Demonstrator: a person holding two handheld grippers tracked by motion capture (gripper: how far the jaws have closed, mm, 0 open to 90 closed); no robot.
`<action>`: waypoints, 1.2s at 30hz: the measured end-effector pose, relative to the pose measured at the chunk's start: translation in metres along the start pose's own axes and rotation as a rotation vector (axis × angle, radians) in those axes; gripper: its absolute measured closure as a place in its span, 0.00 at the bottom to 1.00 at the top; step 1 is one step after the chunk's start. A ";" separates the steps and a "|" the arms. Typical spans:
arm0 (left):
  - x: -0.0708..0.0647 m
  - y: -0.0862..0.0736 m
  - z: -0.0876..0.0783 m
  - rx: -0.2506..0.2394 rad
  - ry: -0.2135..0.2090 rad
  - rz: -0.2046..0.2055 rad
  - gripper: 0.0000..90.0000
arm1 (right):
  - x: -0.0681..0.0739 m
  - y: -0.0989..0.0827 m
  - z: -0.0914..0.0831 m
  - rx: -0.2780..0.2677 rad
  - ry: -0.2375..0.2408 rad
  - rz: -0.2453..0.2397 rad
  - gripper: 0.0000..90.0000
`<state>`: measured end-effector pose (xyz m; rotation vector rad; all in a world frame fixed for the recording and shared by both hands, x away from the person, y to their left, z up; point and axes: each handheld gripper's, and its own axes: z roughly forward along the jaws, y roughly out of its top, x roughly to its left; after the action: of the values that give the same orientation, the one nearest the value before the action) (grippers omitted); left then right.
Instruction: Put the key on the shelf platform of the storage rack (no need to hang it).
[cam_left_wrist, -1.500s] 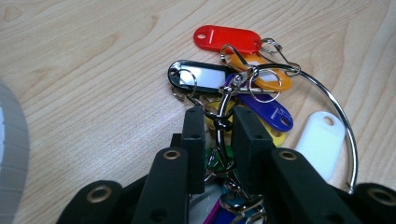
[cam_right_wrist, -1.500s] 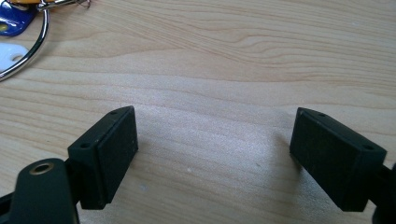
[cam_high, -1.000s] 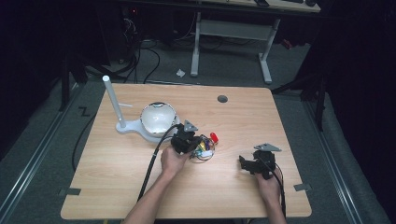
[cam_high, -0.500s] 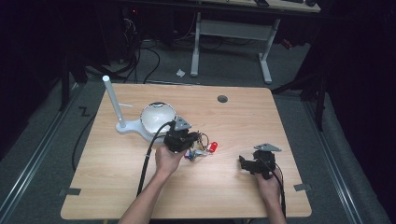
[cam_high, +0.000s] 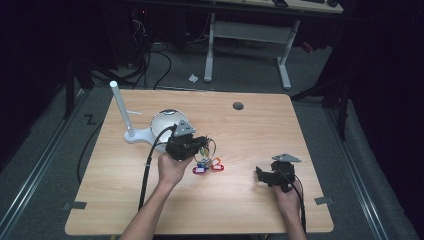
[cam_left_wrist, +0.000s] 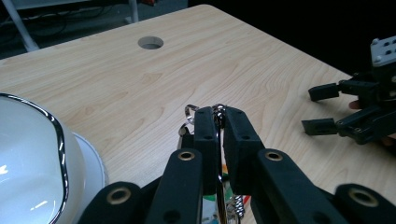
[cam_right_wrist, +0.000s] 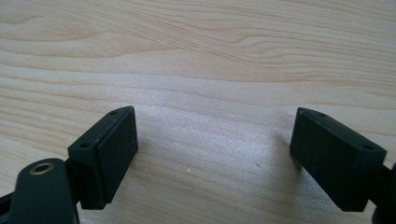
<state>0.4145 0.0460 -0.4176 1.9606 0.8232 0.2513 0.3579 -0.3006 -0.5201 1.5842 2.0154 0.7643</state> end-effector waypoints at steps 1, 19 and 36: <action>0.000 0.000 0.000 0.000 0.000 0.000 0.94 | 0.000 0.000 0.000 0.000 0.000 0.000 0.17; 0.006 0.022 -0.043 -0.063 0.005 0.005 0.94 | 0.000 0.000 0.000 0.001 0.001 0.001 0.17; 0.022 0.038 -0.078 -0.110 0.012 -0.027 0.94 | 0.000 0.000 0.000 0.000 0.001 0.001 0.17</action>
<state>0.4096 0.1034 -0.3488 1.8463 0.8255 0.2868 0.3579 -0.3005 -0.5201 1.5851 2.0157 0.7648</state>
